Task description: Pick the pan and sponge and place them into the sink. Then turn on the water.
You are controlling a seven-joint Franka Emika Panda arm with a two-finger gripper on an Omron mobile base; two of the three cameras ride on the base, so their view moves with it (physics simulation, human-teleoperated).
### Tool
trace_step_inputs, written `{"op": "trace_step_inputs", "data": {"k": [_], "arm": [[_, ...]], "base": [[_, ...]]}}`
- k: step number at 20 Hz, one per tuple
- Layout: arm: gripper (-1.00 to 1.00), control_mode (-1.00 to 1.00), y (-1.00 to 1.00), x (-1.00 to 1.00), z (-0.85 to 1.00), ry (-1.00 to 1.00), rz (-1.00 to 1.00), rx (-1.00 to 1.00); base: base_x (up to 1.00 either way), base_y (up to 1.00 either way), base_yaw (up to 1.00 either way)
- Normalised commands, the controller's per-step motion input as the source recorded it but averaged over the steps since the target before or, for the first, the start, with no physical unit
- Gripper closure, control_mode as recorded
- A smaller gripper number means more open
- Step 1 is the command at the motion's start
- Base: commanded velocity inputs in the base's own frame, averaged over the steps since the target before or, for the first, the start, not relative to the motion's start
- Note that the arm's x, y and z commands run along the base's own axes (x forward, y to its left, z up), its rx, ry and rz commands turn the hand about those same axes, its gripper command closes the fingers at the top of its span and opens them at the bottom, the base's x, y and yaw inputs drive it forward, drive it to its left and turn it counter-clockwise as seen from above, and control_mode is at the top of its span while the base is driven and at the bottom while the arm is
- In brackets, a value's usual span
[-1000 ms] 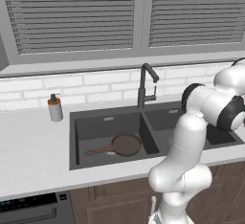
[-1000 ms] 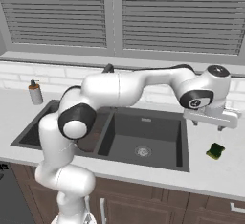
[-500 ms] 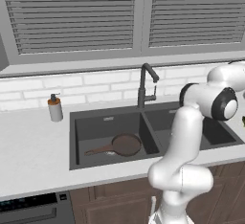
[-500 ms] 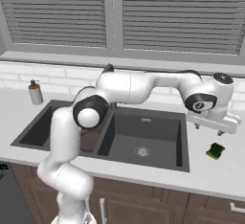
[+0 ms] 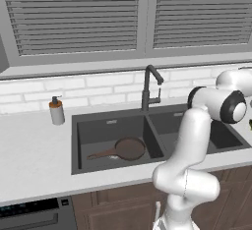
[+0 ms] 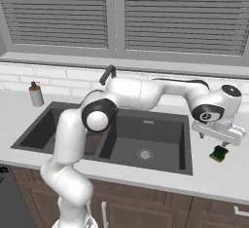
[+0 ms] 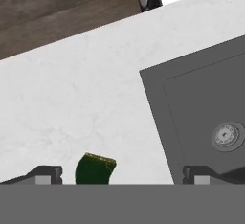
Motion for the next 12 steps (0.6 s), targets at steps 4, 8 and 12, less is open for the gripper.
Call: {"op": "trace_step_inputs", "data": {"k": [4,8,12], "arm": [[-1.00,-1.00,0.00,0.23,-0.38,0.01,-0.04,0.00],[-1.00,-1.00,-0.03,0.43,-0.21,0.00,-0.02,0.00],[-1.00,-1.00,-0.15,0.41,-0.13,0.00,-0.02,0.00]], "base": [[0.00,0.00,0.00],[0.00,0.00,0.00],[0.00,0.00,0.00]]}}
